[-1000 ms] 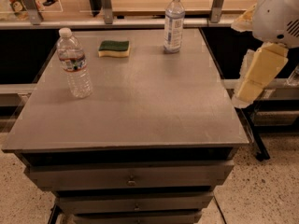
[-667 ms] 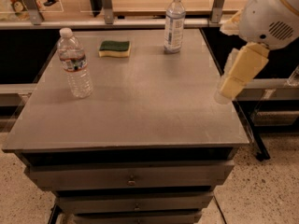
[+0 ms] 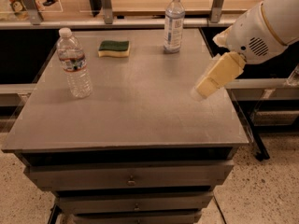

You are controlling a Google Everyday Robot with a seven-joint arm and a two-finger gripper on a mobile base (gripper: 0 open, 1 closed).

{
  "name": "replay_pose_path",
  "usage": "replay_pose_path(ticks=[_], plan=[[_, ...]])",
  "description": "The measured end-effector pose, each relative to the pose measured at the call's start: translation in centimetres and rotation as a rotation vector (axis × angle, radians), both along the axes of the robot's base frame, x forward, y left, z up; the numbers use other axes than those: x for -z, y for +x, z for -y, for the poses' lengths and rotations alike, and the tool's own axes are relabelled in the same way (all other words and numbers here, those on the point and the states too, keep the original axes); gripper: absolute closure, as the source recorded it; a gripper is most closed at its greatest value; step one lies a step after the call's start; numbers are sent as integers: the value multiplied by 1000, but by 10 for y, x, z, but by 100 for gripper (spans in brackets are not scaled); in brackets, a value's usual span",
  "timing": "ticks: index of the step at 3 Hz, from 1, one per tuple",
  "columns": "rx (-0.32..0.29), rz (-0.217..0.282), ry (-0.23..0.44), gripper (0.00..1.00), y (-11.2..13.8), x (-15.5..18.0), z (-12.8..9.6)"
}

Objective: Pick sponge

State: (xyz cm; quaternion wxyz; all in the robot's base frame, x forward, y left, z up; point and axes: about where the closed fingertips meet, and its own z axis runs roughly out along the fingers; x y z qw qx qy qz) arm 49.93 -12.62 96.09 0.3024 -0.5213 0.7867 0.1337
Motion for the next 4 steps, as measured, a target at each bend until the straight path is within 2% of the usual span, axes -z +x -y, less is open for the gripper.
replay_pose_path(ticks=[1,2,3,4], plan=[[7,70,87,0,19,-2,-12],[-22,174,104,0,40,-11,-24],[-37,225,52,0,57,-13,-39],[-37,225,52,0,57,-13,-39]])
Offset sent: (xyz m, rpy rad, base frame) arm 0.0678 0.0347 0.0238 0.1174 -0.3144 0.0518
